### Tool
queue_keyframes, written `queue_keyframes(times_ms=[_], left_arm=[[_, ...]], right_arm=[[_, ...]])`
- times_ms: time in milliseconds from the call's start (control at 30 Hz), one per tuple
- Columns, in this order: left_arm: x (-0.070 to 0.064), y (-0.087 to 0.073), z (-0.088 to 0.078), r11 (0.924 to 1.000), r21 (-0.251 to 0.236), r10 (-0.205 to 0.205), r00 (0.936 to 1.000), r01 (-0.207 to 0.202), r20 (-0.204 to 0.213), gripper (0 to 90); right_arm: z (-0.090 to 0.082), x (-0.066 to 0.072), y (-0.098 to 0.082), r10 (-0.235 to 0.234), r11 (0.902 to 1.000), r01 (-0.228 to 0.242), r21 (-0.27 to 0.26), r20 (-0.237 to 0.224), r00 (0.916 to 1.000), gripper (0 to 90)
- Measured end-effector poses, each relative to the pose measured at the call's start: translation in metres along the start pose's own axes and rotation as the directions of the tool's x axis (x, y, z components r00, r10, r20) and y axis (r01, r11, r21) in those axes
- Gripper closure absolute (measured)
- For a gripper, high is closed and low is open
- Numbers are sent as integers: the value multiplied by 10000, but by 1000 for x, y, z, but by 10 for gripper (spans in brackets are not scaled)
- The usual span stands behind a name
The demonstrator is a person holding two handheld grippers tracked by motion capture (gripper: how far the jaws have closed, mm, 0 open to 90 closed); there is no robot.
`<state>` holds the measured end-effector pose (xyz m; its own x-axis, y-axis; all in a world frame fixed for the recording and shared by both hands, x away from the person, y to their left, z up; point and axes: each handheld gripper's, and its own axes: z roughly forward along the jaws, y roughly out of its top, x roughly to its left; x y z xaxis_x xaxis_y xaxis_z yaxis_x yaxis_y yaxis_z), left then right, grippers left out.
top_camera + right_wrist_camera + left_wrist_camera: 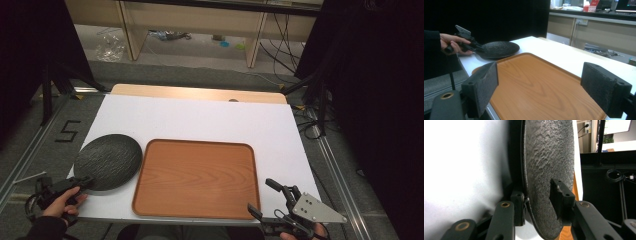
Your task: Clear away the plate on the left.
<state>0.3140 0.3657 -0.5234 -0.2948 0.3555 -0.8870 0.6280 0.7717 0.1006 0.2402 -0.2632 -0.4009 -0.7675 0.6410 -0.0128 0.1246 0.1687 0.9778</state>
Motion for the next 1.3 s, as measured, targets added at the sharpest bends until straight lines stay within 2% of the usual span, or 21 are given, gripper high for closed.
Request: queue_keyframes(times_ms=[67, 100, 233, 333, 367, 533, 667, 733, 967, 1067, 1167, 1200, 1300], left_arm=[[1, 0, 1, 10000, -45, -21, 10000, 21, 28, 669], [1, 0, 1, 10000, -55, -29, 10000, 29, 25, 669], [1, 0, 2, 10000, 8, 40, 10000, -39, -56, 706], [3, 1, 3, 9999, 2, -171, 9998, 171, -63, 774], [4, 0, 3, 9998, -42, -179, 9998, 179, -79, 776], [6, 1, 3, 9990, -248, -373, 9993, 374, 13, 797], [4, 2, 1, 9983, -569, -76, 9995, 93, 296, 825], [1, 2, 0, 9976, -691, 71, 9996, -51, 290, 837], [0, 4, -1, 9945, -1027, -135, 9988, 184, 480, 850], [-1, 4, -3, 9912, -1303, -160, 9990, 214, 429, 856], [-5, 5, -6, 9858, -1663, 261, 9993, -215, 253, 858], [-6, 5, -6, 9843, -1749, 269, 9994, -224, 234, 859], [-7, 5, -7, 9841, -1759, 275, 9994, -231, 228, 859]], right_arm=[[0, 1, 0, 20, 10000, -20, 17, 6, 10000, 158], [0, 0, 0, -128, 9997, 132, -190, 206, 9997, 158], [1, 0, 0, -126, 9998, 129, -175, 172, 9998, 159], [1, 1, 0, -115, 9998, 117, -137, 136, 9998, 159], [1, 1, 0, -19, 10000, 19, -75, 33, 10000, 159], [1, 1, 0, -189, 9997, 190, -127, 127, 9997, 159], [2, 1, -1, -93, 9999, 96, -131, 179, 9998, 159], [2, 1, -1, -141, 9999, 141, -60, 109, 9998, 159], [2, 1, -1, -131, 9999, 131, -18, -46, 9999, 160], [2, 1, -1, -140, 9999, 140, -6, -69, 9999, 160], [3, 1, -1, -121, 9999, 121, -77, -39, 9999, 160], [3, 1, -1, -119, 9999, 119, -103, -51, 9999, 160], [3, 1, -1, -118, 9999, 117, -95, -58, 9999, 160]])
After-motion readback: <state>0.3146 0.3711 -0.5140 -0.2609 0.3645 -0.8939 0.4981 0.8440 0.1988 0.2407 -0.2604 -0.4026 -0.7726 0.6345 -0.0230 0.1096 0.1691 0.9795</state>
